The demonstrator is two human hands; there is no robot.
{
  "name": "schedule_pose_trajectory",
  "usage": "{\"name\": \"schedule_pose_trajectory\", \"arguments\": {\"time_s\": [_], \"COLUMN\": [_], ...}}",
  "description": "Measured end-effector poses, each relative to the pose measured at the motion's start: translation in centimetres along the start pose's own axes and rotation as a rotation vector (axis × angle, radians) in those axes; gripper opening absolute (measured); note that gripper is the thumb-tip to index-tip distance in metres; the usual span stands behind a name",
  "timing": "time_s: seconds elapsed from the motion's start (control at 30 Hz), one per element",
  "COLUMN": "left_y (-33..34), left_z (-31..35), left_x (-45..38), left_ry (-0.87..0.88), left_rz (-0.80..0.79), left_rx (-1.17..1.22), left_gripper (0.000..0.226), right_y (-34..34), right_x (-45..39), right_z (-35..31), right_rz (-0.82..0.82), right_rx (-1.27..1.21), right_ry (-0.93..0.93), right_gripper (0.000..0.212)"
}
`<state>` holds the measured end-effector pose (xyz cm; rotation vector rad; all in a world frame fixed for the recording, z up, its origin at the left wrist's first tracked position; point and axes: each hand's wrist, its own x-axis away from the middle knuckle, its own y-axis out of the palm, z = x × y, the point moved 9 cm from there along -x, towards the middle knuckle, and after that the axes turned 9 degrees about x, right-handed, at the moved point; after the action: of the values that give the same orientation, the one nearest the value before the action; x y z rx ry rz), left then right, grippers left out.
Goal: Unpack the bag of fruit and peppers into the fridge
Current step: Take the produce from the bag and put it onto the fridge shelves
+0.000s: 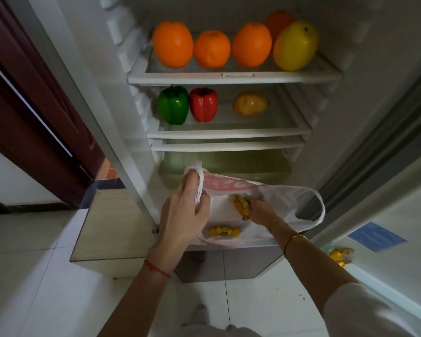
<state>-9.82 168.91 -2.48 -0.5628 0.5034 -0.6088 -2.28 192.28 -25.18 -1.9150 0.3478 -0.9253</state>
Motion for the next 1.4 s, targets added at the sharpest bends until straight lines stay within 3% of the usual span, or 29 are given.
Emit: {"name": "schedule_pose_trajectory", "arguments": {"time_s": [0.23, 0.53, 0.67, 0.73, 0.97, 1.13, 1.3, 1.4], "left_y": [0.3, 0.1, 0.1, 0.0, 0.0, 0.4, 0.6, 0.9], "left_z": [0.6, 0.6, 0.2, 0.0, -0.2, -0.4, -0.2, 0.2], "left_x": [-0.4, -0.5, -0.6, -0.7, -1.1, -1.2, -1.6, -1.7], "left_ry": [0.022, -0.004, -0.026, -0.042, -0.049, -0.03, 0.032, 0.062], "left_rz": [-0.012, -0.028, -0.029, -0.022, -0.025, -0.033, -0.032, -0.026], "left_rx": [0.005, 0.019, 0.028, 0.036, 0.059, 0.069, 0.096, 0.12], "left_gripper": [0.048, 0.047, 0.039, 0.039, 0.044, 0.044, 0.05, 0.047], "right_y": [-0.7, 0.2, 0.5, 0.3, 0.0, -0.4, -1.3, -1.9], "right_x": [-0.6, -2.1, -2.6, -2.8, -3.2, -2.8, -2.3, -1.2], "right_z": [-2.1, -3.2, -3.5, -3.6, -3.5, -3.6, -4.2, -4.5], "right_rz": [0.173, 0.136, 0.183, 0.221, 0.227, 0.228, 0.239, 0.239], "right_rx": [0.138, 0.381, 0.458, 0.432, 0.283, 0.267, 0.095, -0.14], "right_ry": [-0.025, -0.061, -0.071, -0.065, -0.08, -0.089, -0.065, -0.04], "right_gripper": [0.062, 0.079, 0.065, 0.053, 0.055, 0.072, 0.056, 0.04]}}
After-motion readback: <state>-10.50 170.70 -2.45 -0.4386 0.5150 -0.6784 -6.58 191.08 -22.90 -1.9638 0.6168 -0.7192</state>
